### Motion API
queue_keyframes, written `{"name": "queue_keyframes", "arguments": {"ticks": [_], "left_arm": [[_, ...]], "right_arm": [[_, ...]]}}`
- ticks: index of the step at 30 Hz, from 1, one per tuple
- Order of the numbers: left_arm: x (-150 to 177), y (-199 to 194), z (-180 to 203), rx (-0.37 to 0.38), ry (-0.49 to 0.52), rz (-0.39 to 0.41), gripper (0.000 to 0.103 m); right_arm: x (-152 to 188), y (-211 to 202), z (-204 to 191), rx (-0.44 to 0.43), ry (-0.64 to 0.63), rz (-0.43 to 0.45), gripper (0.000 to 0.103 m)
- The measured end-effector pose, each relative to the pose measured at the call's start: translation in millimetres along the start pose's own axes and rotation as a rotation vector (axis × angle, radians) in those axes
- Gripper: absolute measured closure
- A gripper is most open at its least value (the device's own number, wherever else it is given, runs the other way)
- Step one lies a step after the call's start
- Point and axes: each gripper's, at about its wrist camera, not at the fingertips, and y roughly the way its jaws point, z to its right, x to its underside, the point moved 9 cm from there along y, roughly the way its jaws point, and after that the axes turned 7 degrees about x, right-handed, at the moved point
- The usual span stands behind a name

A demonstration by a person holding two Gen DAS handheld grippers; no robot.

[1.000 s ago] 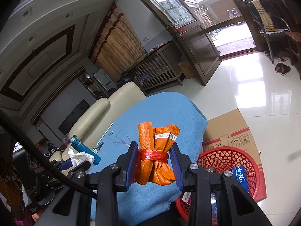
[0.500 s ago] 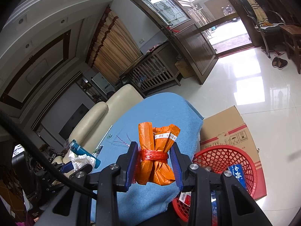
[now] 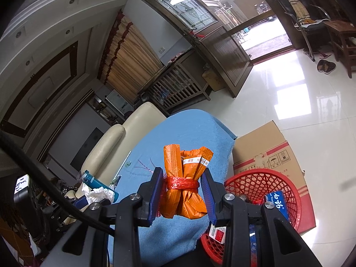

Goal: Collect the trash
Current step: 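Carry the orange bag and white tissue over the red wastebasket with both tools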

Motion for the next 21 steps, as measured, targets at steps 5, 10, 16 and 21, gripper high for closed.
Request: {"name": "queue_keyframes", "arguments": {"ticks": [5, 10, 16, 21], "left_arm": [[-1.4, 1.7, 6.6, 0.004, 0.014, -0.004, 0.064], [-4.7, 4.4, 11.8, 0.007, 0.027, -0.008, 0.064], [-7.1, 6.4, 22.0, 0.010, 0.053, -0.008, 0.064], [-9.1, 6.5, 29.2, 0.015, 0.071, -0.006, 0.064]], "right_arm": [[-0.1, -0.8, 5.8, 0.002, 0.012, 0.003, 0.066], [0.2, -2.2, 10.6, 0.000, 0.027, 0.003, 0.066], [-2.0, -2.7, 17.4, -0.001, 0.041, 0.004, 0.066], [-3.8, -3.7, 22.2, 0.000, 0.054, 0.006, 0.066]]}}
